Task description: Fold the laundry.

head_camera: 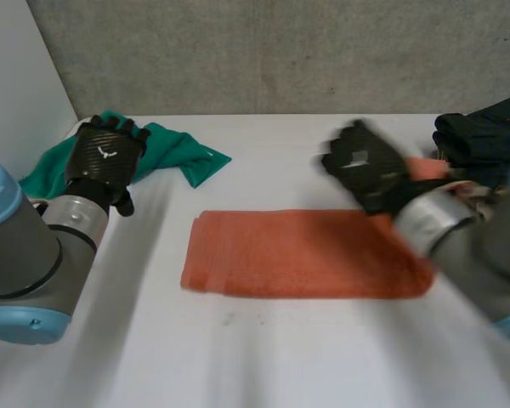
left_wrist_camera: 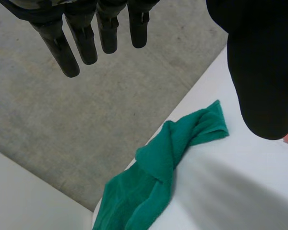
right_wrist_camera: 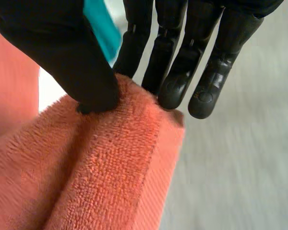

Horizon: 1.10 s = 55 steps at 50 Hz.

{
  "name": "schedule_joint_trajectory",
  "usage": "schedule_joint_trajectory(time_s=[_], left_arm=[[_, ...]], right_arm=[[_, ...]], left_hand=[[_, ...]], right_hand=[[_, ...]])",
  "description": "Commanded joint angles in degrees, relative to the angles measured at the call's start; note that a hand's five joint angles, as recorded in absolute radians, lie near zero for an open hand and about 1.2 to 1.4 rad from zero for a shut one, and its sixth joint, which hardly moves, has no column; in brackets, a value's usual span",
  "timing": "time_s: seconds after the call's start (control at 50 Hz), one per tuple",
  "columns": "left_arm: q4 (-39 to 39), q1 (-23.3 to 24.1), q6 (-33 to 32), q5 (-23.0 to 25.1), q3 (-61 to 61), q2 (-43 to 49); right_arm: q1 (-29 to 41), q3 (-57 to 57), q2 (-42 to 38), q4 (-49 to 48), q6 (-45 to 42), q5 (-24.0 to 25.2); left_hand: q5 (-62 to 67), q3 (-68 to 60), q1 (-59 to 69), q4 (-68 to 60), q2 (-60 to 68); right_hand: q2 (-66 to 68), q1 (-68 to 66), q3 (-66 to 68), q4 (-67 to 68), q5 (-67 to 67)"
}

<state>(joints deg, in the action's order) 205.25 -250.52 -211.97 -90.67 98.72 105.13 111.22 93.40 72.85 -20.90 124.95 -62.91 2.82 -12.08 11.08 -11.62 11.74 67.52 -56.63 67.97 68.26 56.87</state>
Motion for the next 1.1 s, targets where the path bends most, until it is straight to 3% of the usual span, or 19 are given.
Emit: schedule_joint_trajectory(time_s=[0.02,0.1,0.12,0.14,0.16,0.24,0.34,0.46,0.56,0.7,0.8,1.1], left_arm=[[-0.1,-0.9,3.9,0.1,2.0,-1.6],[-0.1,-0.5,3.9,0.2,2.5,-1.3],[-0.1,-0.4,3.9,0.2,2.5,-1.2],[-0.1,-0.2,3.9,0.2,2.5,-1.0],[-0.1,-0.2,3.9,0.2,2.4,-1.0],[0.1,-0.1,3.8,0.3,2.0,-0.8],[0.3,1.9,3.9,1.1,0.6,-0.7],[0.4,8.1,4.2,3.0,-2.7,3.1],[-0.3,13.0,5.7,3.2,-6.1,7.8],[-1.9,20.4,8.8,3.7,-8.5,12.3],[-2.5,21.2,8.8,3.7,-8.9,13.3],[-4.9,22.2,8.2,3.3,-12.1,20.5]], right_arm=[[22.4,-12.3,-19.0,-3.6,-0.1,0.6],[24.5,-14.2,-25.0,-3.8,-0.4,-0.1],[24.5,-14.6,-25.1,-4.1,0.5,-0.3],[24.5,-14.6,-24.9,-4.2,0.9,-0.5],[24.5,-14.7,-24.4,-4.2,1.4,-0.7],[23.9,-14.2,-20.6,-3.7,6.9,-5.0],[17.8,-8.3,-12.8,-1.8,22.1,-14.2],[9.1,-2.8,-8.5,8.0,33.1,-14.6],[2.5,2.1,-8.4,13.1,34.0,-13.9],[-1.7,7.9,-8.3,8.7,33.5,-10.1],[-2.1,9.2,-8.0,7.1,33.5,-9.8],[-1.5,9.4,-8.2,4.5,33.4,-9.8]], left_hand=[[-2.8,2.1,-1.1,1.6,-1.7],[-2.8,2.1,-1.1,1.6,-1.7],[-2.8,2.1,-1.1,1.6,-1.7],[-2.8,2.1,-1.1,1.6,-1.7],[-2.8,2.1,-1.1,1.6,-1.7],[-2.8,2.1,-1.1,1.6,-1.7],[-2.8,2.1,-1.1,1.6,-1.7],[-2.8,2.1,-1.1,1.6,-1.7],[-2.6,1.9,-0.9,1.4,-1.5],[-1.8,1.0,0.0,0.6,-0.7],[-1.8,1.0,0.0,0.6,-0.7],[-1.4,0.7,0.3,0.2,-0.3]], right_hand=[[12.5,-23.4,12.0,11.7,13.1],[12.5,-23.4,12.0,11.7,13.1],[-24.3,13.4,-24.7,-25.0,-23.6],[-49.4,38.6,-49.9,-50.2,-48.8],[-57.5,46.6,-58.0,-58.3,-56.9],[-57.5,46.6,-58.0,-58.3,-56.9],[-57.5,46.6,-58.0,-58.3,-56.9],[-57.5,46.6,-58.0,-58.3,-56.9],[-57.5,46.6,-58.0,-58.3,-56.9],[-50.0,39.1,-50.5,-50.8,-49.4],[-49.7,38.8,-50.1,-50.4,-49.0],[-30.9,20.0,-31.3,-31.6,-30.2]])
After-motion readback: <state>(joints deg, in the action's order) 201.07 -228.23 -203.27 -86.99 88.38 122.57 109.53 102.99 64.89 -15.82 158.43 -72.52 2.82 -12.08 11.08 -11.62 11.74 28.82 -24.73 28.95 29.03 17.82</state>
